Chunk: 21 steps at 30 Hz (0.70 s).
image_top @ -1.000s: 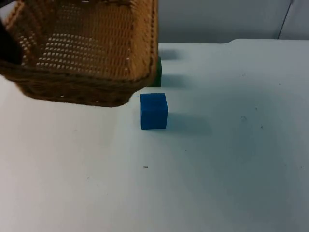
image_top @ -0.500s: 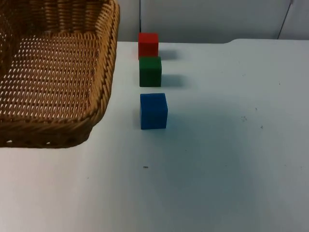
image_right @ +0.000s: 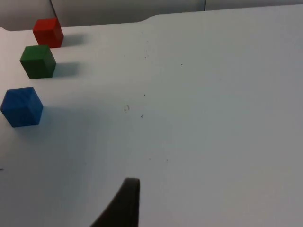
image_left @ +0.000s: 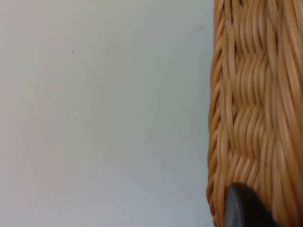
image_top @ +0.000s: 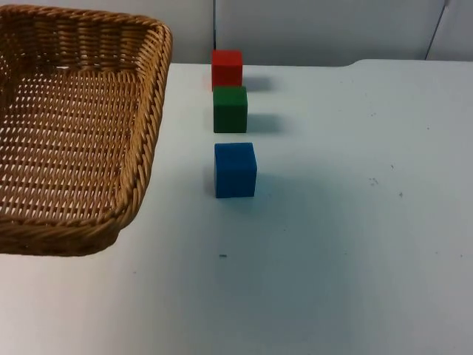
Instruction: Pick up the basket with the left hand and place the blue cube into the basket with the right hand.
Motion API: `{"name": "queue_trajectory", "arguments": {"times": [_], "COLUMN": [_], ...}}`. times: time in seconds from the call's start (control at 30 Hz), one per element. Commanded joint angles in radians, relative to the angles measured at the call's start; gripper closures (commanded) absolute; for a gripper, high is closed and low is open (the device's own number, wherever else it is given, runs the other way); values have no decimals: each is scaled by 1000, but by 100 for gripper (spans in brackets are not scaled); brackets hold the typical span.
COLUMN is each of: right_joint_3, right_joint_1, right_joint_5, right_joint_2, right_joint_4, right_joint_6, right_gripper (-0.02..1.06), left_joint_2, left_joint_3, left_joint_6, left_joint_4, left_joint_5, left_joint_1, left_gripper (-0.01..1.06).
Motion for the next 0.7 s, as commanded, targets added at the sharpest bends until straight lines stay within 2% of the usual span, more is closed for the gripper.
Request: {"name": "queue_trajectory", "arguments": {"times": [0.0,0.13,0.27,0.37,0.4,0.43,0.57,0.6,0.67], "right_joint_3": [-19,-72,-177,-301,-354,-354,-508,-508,-600], "right_joint_1": [-4,-4,-4,-4,-4,-4,-4,-4,-4], "right_joint_5": [-4,-18,-86,-109,-109,-109,-107,-107,-109], "right_joint_2": [-2,53,192,381,452,452,711,711,850], "right_joint_4": [18,30,73,179,244,244,471,471,524], "right_joint_6": [7,7,-30,-118,-155,-155,-322,-322,-364], "right_gripper": [0,1,2,2,3,3,3,3,3], "left_joint_2": [-12,-12,-12,-12,-12,-12,-12,-12,-12], "left_joint_3": [-1,-1,-1,-1,-1,-1,-1,-1,-1], "left_joint_6": [11,9,-24,-26,-26,-26,-28,-28,-33], "left_joint_4": [-41,-43,-47,-47,-47,-47,-47,-47,-47], "left_joint_5": [9,-5,-33,-42,-45,-45,-53,-53,-55], "left_joint_1": [7,7,7,7,7,7,7,7,7], "left_gripper": [105,105,105,105,105,105,105,105,105]}}
